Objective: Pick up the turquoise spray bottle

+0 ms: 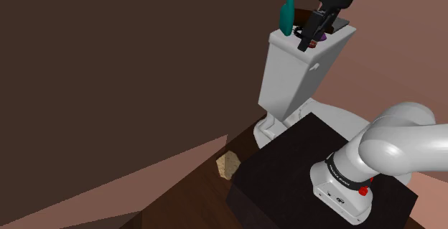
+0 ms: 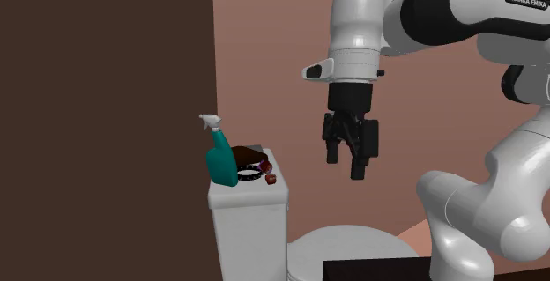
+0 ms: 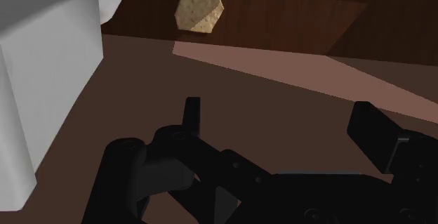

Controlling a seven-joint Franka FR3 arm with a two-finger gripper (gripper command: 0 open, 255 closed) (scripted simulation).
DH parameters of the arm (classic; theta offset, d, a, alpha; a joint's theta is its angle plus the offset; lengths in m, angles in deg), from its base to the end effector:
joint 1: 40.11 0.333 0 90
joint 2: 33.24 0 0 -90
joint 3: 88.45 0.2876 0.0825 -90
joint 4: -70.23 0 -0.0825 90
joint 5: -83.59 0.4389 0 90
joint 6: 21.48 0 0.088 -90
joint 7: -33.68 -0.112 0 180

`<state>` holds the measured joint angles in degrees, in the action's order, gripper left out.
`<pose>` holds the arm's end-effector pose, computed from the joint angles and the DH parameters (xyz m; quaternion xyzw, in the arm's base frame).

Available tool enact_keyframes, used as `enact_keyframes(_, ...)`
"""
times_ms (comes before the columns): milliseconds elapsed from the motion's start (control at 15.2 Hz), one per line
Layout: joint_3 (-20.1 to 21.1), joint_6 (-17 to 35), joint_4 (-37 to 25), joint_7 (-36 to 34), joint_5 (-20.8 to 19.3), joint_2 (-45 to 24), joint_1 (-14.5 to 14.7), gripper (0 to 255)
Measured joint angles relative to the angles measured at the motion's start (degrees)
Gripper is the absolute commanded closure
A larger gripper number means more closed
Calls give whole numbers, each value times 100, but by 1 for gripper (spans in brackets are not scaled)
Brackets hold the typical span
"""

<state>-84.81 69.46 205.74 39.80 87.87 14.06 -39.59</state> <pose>0.3726 0.0391 0.5764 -0.9964 -0.0802 -0.0237 0.0134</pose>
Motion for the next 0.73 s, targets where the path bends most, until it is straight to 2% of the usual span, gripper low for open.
enact_keyframes(264, -28, 105, -278, 13, -185, -405, -119, 0)
enact_keyframes(726, -188, 286, -1355, 94, -814, -1713, -508, 0)
